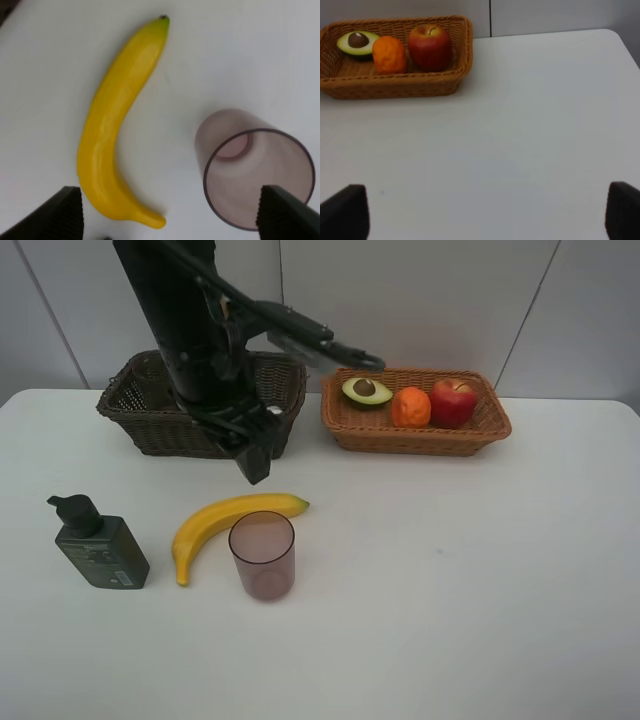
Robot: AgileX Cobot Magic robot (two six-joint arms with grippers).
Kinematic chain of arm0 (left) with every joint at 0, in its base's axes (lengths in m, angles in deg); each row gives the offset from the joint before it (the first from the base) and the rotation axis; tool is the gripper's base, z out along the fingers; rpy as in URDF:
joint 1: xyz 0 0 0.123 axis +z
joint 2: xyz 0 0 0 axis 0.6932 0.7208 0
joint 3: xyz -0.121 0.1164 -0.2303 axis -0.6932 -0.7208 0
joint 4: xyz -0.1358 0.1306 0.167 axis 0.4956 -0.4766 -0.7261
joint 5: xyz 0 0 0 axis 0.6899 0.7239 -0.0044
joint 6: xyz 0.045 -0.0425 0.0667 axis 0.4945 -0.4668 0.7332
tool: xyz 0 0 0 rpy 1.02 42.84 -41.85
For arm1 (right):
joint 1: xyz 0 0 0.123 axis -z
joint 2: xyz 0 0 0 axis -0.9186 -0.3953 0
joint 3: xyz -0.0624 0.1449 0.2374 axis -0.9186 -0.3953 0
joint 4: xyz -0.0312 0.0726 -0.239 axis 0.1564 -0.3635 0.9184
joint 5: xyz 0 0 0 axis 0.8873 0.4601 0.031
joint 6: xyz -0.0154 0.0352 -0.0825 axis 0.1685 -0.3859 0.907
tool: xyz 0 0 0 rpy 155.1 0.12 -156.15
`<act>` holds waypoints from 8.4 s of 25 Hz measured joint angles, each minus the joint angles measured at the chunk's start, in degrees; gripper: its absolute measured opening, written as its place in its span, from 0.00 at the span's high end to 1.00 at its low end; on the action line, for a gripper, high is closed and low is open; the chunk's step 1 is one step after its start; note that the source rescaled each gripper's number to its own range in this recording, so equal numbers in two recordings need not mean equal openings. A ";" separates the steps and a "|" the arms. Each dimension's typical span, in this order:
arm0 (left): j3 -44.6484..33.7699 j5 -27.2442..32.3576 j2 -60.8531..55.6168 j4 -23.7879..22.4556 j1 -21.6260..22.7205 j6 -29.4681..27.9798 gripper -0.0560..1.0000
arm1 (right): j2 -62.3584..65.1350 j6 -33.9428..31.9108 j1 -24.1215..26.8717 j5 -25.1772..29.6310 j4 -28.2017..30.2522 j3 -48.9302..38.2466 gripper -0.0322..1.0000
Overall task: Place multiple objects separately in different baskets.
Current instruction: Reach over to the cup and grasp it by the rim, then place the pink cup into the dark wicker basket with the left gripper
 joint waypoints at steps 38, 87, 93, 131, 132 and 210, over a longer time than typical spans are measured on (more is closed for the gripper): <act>-7.94 -7.35 10.44 3.16 -0.05 -0.05 0.53 | 0.00 0.00 0.00 0.00 0.00 0.00 0.00; 12.24 6.19 0.64 1.88 8.44 -4.42 0.95 | 0.00 0.00 0.00 0.00 0.00 0.00 0.00; 17.25 5.92 0.64 -4.37 11.09 -4.42 0.95 | 0.00 0.00 0.00 0.00 0.00 0.00 0.00; 17.34 -22.66 16.85 -17.93 20.94 1.97 0.95 | 0.00 0.00 0.00 0.00 0.00 0.00 0.00; 17.34 -22.76 16.90 -17.93 21.01 1.97 0.95 | 0.00 0.00 0.00 0.00 0.00 0.00 0.00; 17.14 -23.40 16.06 -17.96 22.23 6.14 0.00 | 0.00 0.00 0.00 0.00 0.00 0.00 0.00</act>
